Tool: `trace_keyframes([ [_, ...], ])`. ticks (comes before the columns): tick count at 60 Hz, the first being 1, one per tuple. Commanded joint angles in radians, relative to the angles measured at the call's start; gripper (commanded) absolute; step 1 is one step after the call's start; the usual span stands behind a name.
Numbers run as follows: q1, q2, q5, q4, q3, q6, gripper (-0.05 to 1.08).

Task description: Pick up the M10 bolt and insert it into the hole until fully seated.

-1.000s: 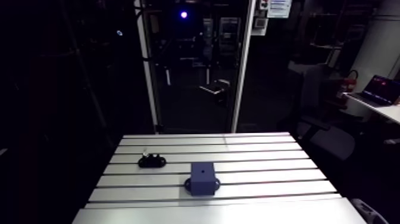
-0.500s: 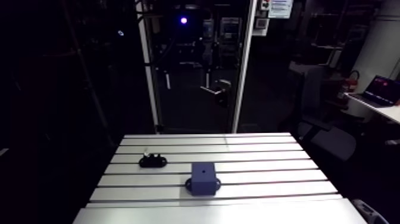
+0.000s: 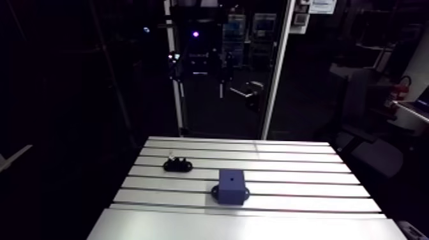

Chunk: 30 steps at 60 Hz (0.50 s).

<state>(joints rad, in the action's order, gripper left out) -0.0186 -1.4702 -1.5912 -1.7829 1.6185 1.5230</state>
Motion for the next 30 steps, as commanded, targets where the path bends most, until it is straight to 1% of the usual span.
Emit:
trace_keyframes([
  [1, -0.054, 0.037, -0.003, -0.088, 0.032, -0.072, 0.0],
  [5, -0.068, 0.051, -0.008, -0.097, 0.043, -0.107, 0.0],
  [12, -0.075, 0.066, -0.006, -0.11, 0.053, -0.14, 0.0],
  [18, -0.088, 0.069, -0.005, -0.144, 0.072, -0.146, 0.0],
  [22, -0.105, 0.1, -0.008, -0.177, 0.077, -0.145, 0.0],
  [30, -0.116, 0.123, -0.004, -0.191, 0.077, -0.146, 0.0],
])
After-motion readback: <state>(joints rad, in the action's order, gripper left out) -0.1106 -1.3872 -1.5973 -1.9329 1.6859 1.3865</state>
